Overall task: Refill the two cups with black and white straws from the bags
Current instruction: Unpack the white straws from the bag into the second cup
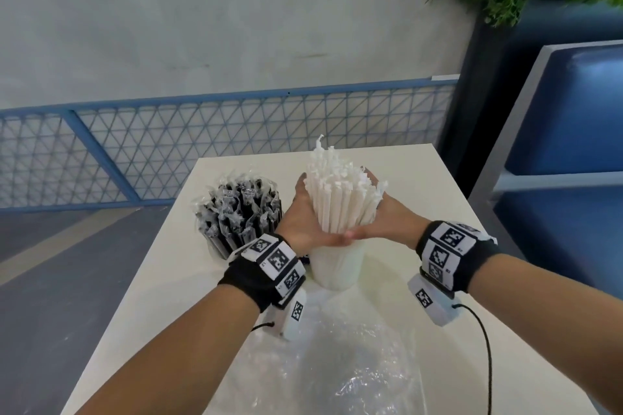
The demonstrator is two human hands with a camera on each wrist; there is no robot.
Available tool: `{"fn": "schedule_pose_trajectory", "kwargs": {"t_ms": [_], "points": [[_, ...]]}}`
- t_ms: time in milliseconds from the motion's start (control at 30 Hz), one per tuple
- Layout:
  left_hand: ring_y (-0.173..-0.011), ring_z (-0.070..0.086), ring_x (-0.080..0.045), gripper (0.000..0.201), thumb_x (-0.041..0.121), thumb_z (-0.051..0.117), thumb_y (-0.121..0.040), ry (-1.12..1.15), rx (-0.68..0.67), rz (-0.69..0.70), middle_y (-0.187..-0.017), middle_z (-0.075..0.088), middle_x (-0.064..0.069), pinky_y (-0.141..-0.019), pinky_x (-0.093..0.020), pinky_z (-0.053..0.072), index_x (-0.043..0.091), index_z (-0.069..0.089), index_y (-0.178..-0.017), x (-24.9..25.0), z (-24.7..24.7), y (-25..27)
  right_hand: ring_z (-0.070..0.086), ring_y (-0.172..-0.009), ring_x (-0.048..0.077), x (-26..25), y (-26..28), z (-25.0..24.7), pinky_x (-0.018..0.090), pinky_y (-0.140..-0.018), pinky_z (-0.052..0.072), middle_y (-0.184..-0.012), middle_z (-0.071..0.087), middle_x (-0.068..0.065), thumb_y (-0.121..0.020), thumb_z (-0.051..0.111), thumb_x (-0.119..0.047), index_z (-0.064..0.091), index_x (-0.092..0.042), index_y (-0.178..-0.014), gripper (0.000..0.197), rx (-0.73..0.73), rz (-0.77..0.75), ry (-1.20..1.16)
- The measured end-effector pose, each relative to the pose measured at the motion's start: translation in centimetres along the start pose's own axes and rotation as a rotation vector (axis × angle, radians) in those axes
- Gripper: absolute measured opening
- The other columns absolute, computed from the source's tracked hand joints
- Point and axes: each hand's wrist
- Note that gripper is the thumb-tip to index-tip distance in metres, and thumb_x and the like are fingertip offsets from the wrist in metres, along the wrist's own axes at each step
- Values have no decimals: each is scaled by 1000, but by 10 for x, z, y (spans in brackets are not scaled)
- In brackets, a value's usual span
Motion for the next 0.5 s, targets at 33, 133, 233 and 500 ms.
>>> {"fn": "schedule_pose_trajectory", "kwargs": {"t_ms": [33, 133, 233, 500], "points": [[-116, 51, -12, 133, 19, 91, -47, -10, 12, 18, -123, 50, 9, -98, -31, 45, 24, -1, -143, 0, 2, -1, 43, -130, 5, 2, -3, 4, 31, -111, 34, -142, 45, -9, -49, 86, -28, 7, -21, -148, 127, 17, -21, 0], [-109, 51, -5, 124, 18, 92, -46, 66, 76, 69, -110, 44, 24, -89, -22, 45, 26, 9, -138, -5, 8, -4, 51, -120, 0, 6, -8, 16, 26, -102, 44, -130, 53, -13, -50, 88, -27, 26, -23, -140, 109, 134, -59, -18], [-102, 55, 10, 105, 14, 90, -52, 165, 98, 122, -112, 48, 22, -85, -13, 47, 31, 19, -127, -6, 11, -3, 56, -108, 3, 3, -9, 18, 19, -86, 47, -114, 56, -15, -60, 83, -22, 30, -36, -123, 84, 266, -130, -25], [-105, 62, 0, 81, 21, 91, -50, 387, 209, 213, -107, 64, 18, -92, -31, 51, 40, 45, -114, 23, -4, -11, 57, -90, -8, -37, -7, -3, 14, -78, 49, -101, 56, -18, -76, 74, -21, 38, -40, -104, 50, 307, -364, 74]]}}
Point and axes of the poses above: each hand's wrist, its own y-axis away from the middle knuckle, its own z-axis out of the palm, x = y × z
